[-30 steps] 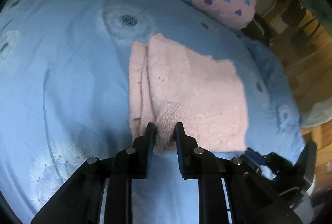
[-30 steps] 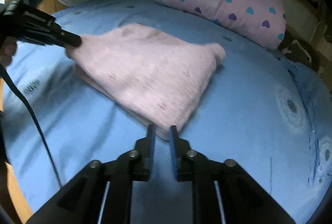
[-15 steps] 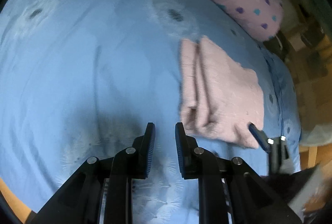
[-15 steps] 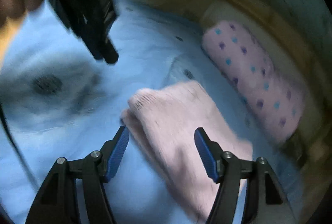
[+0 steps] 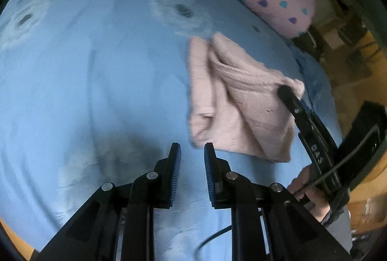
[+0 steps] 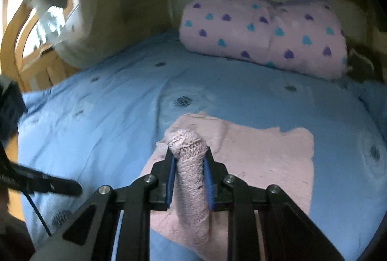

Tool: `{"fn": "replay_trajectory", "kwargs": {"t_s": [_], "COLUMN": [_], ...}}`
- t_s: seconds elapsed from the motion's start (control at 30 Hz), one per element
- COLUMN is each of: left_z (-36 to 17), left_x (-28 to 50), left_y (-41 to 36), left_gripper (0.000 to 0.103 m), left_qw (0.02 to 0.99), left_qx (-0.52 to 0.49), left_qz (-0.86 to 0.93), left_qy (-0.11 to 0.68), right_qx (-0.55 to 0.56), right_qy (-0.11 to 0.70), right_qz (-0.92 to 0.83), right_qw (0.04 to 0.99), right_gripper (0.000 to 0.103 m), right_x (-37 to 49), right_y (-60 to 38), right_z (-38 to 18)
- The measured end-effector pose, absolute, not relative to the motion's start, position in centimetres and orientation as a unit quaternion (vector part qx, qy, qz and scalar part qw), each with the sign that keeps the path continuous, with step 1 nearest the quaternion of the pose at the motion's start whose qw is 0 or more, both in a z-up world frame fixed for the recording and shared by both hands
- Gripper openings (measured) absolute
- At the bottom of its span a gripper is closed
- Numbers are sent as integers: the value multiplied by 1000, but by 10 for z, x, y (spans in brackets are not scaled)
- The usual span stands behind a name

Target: Fold small clothes

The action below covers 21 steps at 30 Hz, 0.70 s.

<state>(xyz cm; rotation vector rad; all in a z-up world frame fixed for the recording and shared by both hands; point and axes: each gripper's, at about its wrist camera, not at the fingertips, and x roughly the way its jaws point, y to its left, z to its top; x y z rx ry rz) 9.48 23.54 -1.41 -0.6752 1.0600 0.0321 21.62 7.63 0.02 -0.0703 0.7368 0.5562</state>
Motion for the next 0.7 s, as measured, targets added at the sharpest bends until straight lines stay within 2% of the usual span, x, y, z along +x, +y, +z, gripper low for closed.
{"fn": "replay_trajectory", "kwargs": {"t_s": [0.23,0.4,0.53,0.57,0.7], "left_z": [-22,-51,-56,-56,-58], "left_x": [141,177,170,166,152], "left_y": [200,199,222,226,243], "left_gripper": [15,13,13,18,18], "left_qw": [823,823,819,820,808], "left_qx": [-300,-239,-268,-266,-300], "left_qz": [-16,63,101,111,128], "left_qy": [482,512,497,494,491], "right_qx": [27,30,19,21,19], "right_qy": [355,353,349,348,358], "right_qz": [261,272,281,284,290], "right_qw": [898,895,894,893,888], "right_gripper": [21,21,22,22,22], "right_x": [232,232,232,232,231], "right_y": [52,49,52,52,55], "right_z": [5,2,-1,-1,-6]}}
